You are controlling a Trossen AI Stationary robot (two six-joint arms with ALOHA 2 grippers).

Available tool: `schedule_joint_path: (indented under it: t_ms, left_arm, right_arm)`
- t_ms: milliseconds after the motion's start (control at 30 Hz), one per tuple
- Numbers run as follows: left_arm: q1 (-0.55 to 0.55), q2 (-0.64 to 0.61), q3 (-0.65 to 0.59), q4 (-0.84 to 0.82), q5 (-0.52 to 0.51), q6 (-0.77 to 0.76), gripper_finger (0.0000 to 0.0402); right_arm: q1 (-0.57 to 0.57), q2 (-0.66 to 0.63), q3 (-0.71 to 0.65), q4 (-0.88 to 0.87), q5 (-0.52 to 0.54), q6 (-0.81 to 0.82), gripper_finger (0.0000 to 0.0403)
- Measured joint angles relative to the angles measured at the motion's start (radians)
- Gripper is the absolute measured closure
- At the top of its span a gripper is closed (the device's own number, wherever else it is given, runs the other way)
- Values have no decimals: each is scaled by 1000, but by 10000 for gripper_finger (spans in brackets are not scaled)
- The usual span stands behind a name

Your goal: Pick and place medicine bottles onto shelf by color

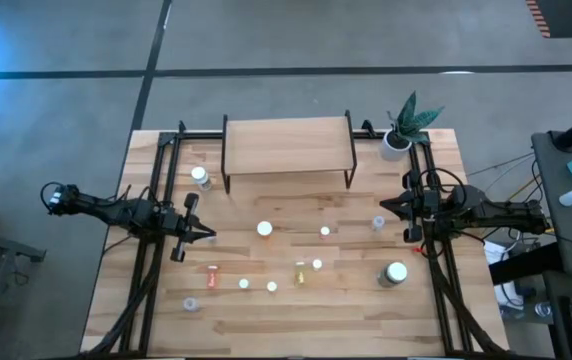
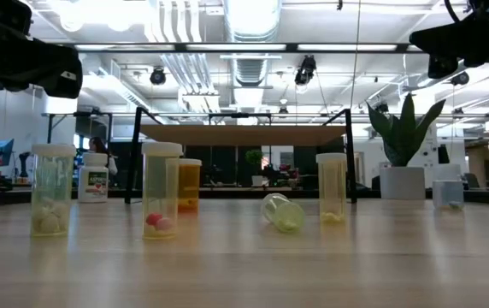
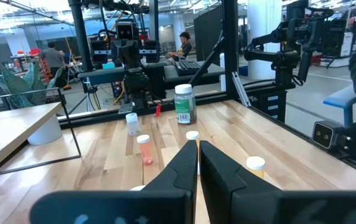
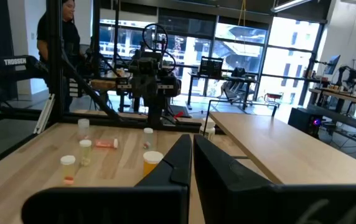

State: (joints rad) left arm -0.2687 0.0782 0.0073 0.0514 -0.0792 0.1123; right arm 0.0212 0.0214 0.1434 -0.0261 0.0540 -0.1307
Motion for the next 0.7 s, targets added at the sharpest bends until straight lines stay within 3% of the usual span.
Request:
schedule_joint_path:
  t_ms: [700]
  left_arm:
    - [0,0,0,0,0,0,402]
  right_arm:
    - [0,0,0,0,0,0,394]
